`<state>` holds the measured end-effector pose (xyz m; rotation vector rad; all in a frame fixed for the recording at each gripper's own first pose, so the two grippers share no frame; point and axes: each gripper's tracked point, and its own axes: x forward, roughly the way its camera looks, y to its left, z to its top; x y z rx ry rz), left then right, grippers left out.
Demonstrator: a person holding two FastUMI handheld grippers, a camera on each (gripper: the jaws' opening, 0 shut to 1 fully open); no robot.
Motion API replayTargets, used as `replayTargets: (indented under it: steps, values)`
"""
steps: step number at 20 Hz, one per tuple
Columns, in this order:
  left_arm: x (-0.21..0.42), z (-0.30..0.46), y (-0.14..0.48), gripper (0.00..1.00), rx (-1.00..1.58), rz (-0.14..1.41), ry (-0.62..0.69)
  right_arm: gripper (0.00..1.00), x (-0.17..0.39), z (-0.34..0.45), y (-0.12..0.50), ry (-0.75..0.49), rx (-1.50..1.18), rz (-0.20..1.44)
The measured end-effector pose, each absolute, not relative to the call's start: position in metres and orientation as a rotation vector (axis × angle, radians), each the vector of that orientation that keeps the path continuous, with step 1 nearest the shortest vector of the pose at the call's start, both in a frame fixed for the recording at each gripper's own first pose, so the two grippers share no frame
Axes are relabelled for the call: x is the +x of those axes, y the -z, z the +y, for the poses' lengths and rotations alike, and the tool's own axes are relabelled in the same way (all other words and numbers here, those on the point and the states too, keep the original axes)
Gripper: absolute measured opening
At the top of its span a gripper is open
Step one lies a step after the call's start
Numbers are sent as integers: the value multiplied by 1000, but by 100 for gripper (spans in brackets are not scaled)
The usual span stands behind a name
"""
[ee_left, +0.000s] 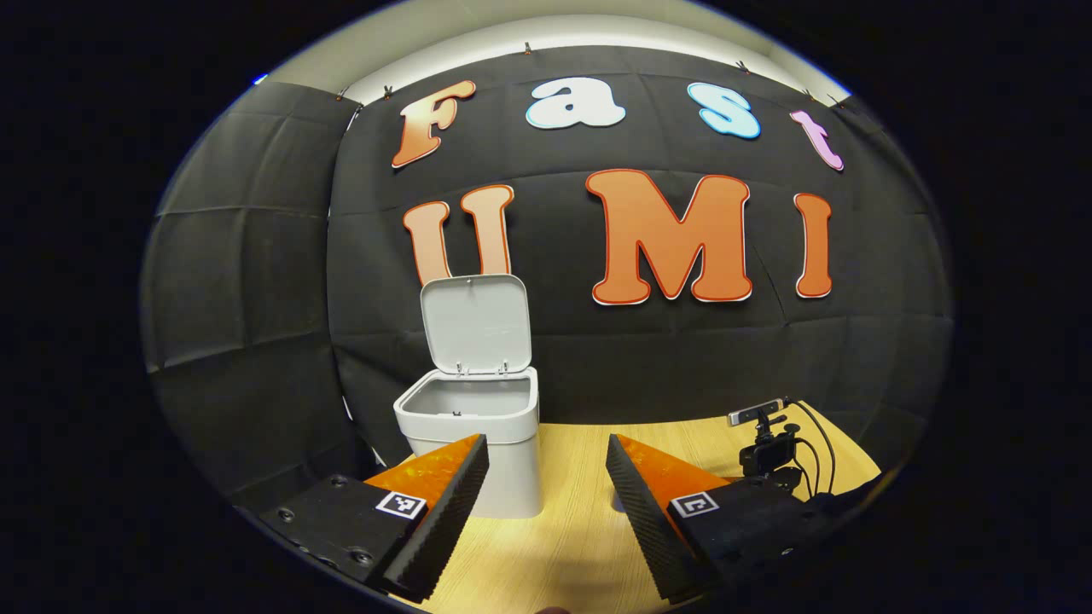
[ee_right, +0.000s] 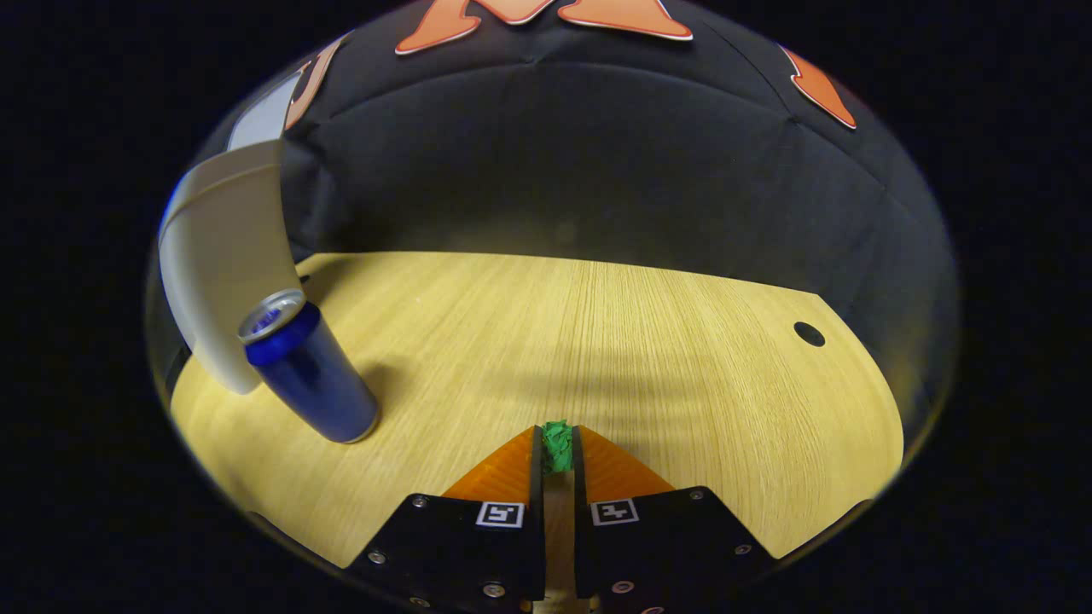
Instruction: Press the lid of the desktop garbage bin to open it, pick up the crumpled paper on the desktop and throw it into the bin, then pick up the pop can on the desktop and drop it into the bin, and finally close the garbage bin lid.
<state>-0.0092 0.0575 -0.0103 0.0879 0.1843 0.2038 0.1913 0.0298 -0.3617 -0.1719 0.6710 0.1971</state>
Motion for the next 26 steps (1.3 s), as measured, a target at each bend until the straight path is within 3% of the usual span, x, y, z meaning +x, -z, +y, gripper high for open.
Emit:
replayTargets:
  steps: [8, 15, 21, 26]
  values:
    - [-30, 90, -5, 88, 12, 112, -198, 13, 181, 93, 191, -294, -59, 412]
    - [-65, 148, -18, 88, -13, 59, -259, 12, 153, 227, 66, -491, -59, 276]
    - [-95, 216, -13, 90, -54, 46, -352, 12, 152, 375, 78, -646, -120, 294]
    - [-117, 268, -2, 91, -80, 61, -443, 15, 172, 436, 112, -639, -173, 298]
